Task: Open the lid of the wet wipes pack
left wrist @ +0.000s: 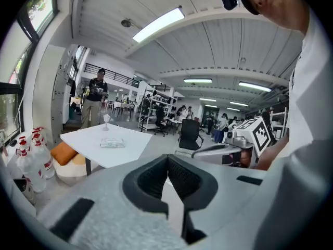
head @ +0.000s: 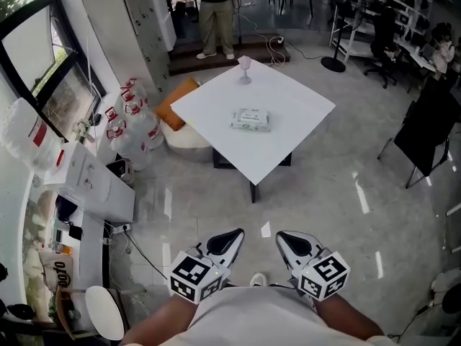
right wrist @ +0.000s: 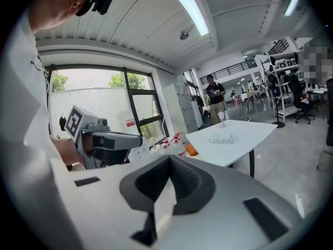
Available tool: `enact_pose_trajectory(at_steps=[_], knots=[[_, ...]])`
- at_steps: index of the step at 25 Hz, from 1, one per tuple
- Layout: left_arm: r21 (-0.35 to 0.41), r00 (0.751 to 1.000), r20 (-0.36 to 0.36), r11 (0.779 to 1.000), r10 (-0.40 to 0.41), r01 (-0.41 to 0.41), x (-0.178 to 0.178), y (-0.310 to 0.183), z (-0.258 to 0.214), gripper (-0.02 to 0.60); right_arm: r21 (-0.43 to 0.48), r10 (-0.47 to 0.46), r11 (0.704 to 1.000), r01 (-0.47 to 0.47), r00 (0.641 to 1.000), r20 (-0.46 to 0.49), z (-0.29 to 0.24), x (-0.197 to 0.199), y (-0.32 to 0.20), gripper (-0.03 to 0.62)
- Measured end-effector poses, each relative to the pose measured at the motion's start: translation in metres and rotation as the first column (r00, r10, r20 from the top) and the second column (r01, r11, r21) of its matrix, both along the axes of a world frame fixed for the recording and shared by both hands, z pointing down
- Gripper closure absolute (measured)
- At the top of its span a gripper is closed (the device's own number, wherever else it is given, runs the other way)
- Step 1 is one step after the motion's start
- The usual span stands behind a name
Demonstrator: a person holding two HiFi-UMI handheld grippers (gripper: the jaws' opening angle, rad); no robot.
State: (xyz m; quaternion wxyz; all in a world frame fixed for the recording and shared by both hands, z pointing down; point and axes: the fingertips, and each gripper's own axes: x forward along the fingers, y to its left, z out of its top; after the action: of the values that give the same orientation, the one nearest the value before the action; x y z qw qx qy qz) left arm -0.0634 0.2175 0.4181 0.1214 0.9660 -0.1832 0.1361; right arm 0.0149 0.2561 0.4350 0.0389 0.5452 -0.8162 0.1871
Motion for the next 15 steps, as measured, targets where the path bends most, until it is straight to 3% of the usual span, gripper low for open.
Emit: enact_pose_trajectory(at_steps=[15], knots=[[-0.031, 0.999, 0.027, 0.999, -0.029, 0.03, 0.014, -0.023, 0.011, 0.574, -0.019, -0.03, 0.999, 0.03, 0.999, 0.016, 0.009, 0.019, -0.024, 0.588]])
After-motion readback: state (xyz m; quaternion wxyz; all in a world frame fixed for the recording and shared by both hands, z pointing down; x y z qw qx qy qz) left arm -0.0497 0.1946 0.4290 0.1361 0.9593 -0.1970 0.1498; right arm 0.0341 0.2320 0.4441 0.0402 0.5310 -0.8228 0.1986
